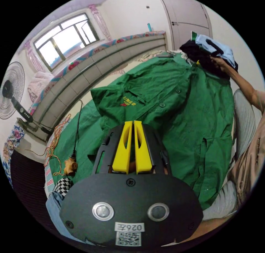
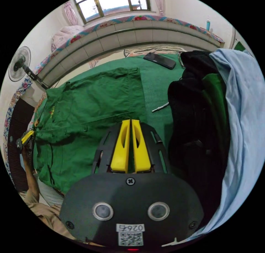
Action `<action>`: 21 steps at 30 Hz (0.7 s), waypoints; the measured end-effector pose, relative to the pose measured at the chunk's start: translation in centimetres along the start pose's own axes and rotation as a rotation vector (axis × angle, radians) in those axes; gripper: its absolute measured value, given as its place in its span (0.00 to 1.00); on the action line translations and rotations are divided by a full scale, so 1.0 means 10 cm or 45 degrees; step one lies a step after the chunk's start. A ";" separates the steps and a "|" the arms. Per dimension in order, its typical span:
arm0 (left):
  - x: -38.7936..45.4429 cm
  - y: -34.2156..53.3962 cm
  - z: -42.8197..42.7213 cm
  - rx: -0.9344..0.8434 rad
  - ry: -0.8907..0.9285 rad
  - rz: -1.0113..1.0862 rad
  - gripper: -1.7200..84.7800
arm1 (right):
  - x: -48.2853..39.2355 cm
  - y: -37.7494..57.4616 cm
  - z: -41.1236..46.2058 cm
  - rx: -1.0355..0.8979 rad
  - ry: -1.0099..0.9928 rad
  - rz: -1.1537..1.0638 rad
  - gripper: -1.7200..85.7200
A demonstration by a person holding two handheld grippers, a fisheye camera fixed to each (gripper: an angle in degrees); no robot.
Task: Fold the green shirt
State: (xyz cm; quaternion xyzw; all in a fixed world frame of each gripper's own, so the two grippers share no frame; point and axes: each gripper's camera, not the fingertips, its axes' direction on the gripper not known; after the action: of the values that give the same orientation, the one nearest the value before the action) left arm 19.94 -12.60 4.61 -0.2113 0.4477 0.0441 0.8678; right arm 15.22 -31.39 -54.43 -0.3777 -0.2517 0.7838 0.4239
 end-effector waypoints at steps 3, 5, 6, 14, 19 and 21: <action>0.10 0.01 -0.07 0.042 -0.055 -0.012 0.01 | 0.04 0.07 0.01 0.056 -0.035 0.000 0.02; 0.20 -0.01 -0.02 0.004 -0.119 0.016 0.01 | 0.08 0.10 0.08 0.084 -0.044 0.016 0.05; 0.28 -0.03 0.01 -0.019 -0.160 0.033 0.01 | 0.09 0.10 0.10 0.081 -0.052 0.021 0.06; 0.45 0.01 -0.11 -0.001 -0.220 0.054 0.01 | 0.10 0.14 0.88 -0.147 -0.130 0.039 0.11; 0.42 0.08 -0.23 0.051 -0.161 -0.015 0.02 | -0.10 0.26 1.07 -0.228 -0.039 -0.003 0.01; 0.44 0.09 -0.28 0.060 -0.174 -0.016 0.02 | -0.20 0.34 0.99 -0.173 -0.020 -0.011 0.01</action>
State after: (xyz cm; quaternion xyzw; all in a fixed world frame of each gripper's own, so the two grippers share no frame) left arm 20.22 -13.42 -0.55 -0.1899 0.3870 0.0424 0.9013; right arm 6.35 -35.58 -50.29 -0.3982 -0.3093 0.7661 0.3986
